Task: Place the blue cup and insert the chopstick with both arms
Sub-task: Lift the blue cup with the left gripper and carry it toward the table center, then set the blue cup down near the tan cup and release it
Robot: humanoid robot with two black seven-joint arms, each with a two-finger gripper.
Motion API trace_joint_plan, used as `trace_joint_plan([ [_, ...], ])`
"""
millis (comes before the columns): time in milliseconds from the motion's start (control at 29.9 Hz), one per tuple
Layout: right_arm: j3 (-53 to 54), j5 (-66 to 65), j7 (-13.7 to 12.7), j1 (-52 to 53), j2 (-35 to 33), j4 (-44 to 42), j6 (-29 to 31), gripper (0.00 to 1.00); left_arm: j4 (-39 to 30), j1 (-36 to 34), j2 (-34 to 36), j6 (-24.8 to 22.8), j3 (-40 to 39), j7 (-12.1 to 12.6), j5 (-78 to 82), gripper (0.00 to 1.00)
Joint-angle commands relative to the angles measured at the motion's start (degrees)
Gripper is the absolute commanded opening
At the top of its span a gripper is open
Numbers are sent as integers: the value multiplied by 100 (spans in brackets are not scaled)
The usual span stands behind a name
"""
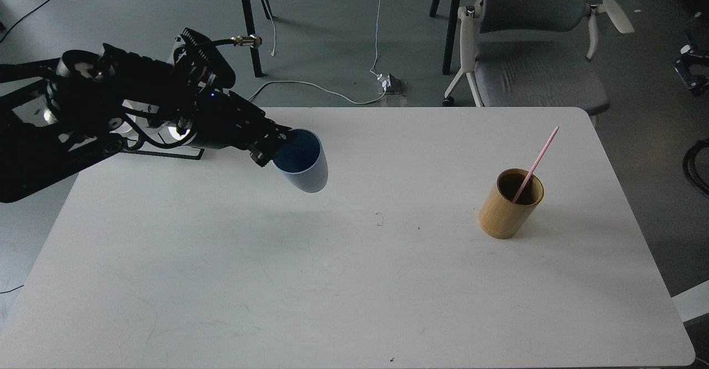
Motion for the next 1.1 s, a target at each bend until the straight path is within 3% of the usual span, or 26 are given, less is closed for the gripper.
trace_joint_plan([
  [0,-1,1,0,40,-83,24,0,99,402,-167,-1093,-1,23,124,206,0],
  [134,8,1,0,31,-224,33,0,99,1368,-123,-2254,-1,198,72,725,0],
  [234,8,1,0,23,-312,33,0,99,1887,-53,-2633,-1,505,63,744,0],
  [435,17,1,0,5,-391,33,0,99,2477,237,-2898,-1,779,11,726,1],
  [869,17,1,0,-30,-391,60,0,99,2583,589,-2801,-1,770,-16,691,8],
  [1003,8,1,0,-56,-392,60,0,99,2609,607,-2836,-1,717,-16,682,20],
  [1070,17,1,0,-65,-400,60,0,99,2618,616,-2827,-1,717,1,691,33],
])
